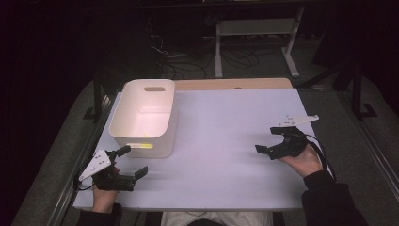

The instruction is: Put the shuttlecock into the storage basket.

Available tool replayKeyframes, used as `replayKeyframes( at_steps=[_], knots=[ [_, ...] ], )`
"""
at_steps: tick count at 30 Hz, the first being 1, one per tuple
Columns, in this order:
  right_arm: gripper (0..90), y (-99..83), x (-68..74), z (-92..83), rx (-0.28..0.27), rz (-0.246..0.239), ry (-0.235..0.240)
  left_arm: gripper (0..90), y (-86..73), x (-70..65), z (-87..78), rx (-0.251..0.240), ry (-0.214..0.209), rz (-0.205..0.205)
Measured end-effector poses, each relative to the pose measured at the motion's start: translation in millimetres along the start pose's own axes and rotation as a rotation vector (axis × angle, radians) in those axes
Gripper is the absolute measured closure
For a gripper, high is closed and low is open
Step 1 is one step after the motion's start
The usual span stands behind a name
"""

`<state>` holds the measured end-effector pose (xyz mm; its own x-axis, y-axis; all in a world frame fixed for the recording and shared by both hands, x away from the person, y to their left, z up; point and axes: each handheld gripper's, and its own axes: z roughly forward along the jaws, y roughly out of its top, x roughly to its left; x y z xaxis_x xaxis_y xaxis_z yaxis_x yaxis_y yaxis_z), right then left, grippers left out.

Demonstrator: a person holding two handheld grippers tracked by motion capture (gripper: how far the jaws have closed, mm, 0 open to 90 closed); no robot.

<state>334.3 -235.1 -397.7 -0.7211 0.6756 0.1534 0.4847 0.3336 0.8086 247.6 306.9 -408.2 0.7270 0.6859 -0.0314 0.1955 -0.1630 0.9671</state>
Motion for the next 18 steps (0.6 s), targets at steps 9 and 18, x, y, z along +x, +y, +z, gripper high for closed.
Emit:
replayKeyframes(
  at_steps=[9, 18],
  knots=[
    [0.0, -23.3, -0.2, -8.7, -0.008, 0.015, -0.027, 0.0, -0.2, -0.2, -0.4, 0.003, 0.004, 0.0],
    [0.0, -37.6, 3.4, -9.7, -0.01, 0.024, -0.02, 0.0, 0.0, -0.2, -0.3, 0.003, 0.003, 0.0]
  ],
)
